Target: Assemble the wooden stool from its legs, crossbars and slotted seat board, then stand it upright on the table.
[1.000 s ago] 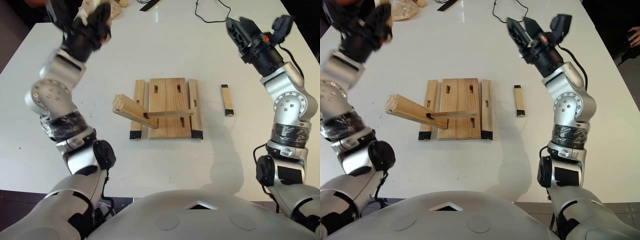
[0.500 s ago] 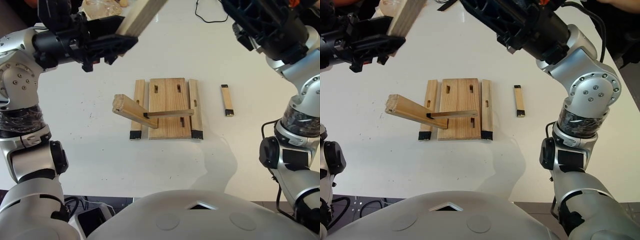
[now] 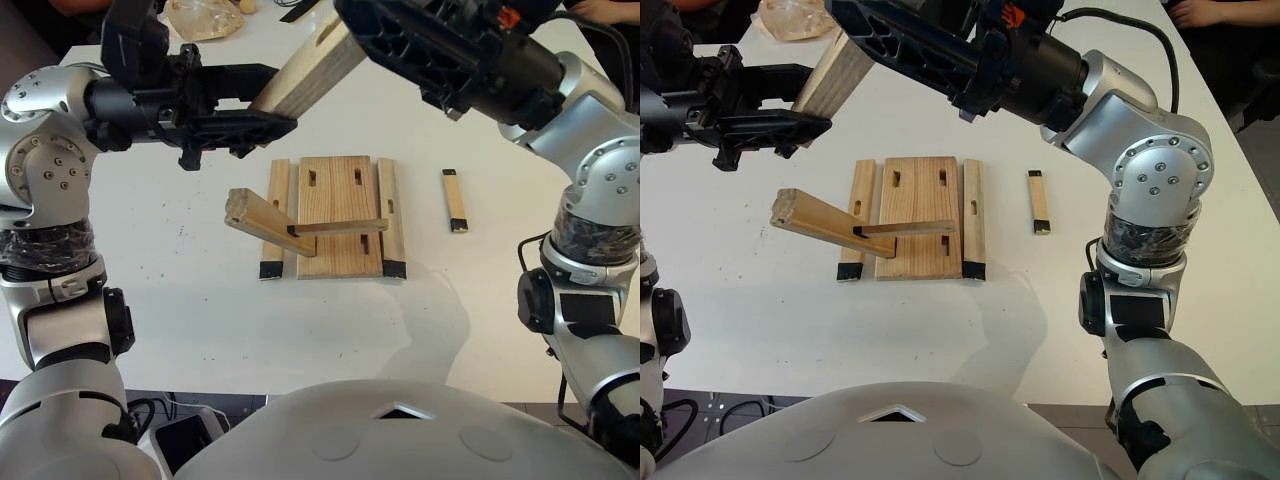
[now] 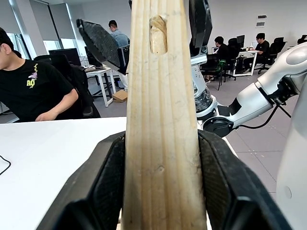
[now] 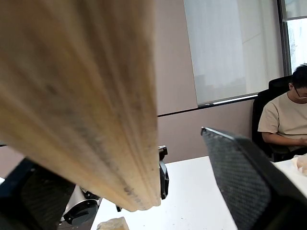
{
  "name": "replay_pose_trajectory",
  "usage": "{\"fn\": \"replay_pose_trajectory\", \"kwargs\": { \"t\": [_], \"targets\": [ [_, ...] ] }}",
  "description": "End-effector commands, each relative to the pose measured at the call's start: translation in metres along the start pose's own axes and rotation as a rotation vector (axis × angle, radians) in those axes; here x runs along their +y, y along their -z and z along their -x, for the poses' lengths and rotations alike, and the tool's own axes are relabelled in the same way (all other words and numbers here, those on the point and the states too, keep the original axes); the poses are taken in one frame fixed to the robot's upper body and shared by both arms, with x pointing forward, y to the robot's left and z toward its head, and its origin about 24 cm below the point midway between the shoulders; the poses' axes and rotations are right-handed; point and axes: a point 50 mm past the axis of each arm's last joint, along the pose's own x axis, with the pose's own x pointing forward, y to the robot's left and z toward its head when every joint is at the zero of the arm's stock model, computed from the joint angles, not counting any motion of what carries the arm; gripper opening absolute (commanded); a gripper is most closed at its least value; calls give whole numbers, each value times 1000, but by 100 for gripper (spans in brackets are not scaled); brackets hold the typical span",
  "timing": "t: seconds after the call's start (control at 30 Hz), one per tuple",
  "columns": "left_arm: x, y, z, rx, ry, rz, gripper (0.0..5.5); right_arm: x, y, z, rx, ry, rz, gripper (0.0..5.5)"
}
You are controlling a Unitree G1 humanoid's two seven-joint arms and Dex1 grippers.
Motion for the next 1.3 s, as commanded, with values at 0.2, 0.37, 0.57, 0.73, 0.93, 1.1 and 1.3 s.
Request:
{"fn": "replay_pose_trajectory", "kwargs": {
  "t": [0.2, 0.37, 0.57, 0.73, 0.93, 1.1, 1.3],
  "targets": [
    [1, 7, 2, 50, -13, 7, 202, 1, -1, 7, -1, -8, 51, 299],
    [1, 9, 3, 68, -15, 10, 202, 1, -4, 10, -1, -8, 62, 228],
    [4, 13, 1, 78, -43, -1, 202, 3, -4, 13, -4, -18, 83, 210],
    [13, 10, -3, 69, -108, -7, 274, 1, -6, 16, -1, -15, 116, 210],
    [29, 30, 7, 163, -290, -38, 361, -17, -9, 25, -51, 141, 187, 210],
    [55, 90, 87, 280, -809, 119, 362, -56, 10, 64, 116, 396, 318, 210],
    [31, 149, 140, 60, -1571, 223, 362, -56, 37, 96, 372, 399, 405, 210]
  ]
}}
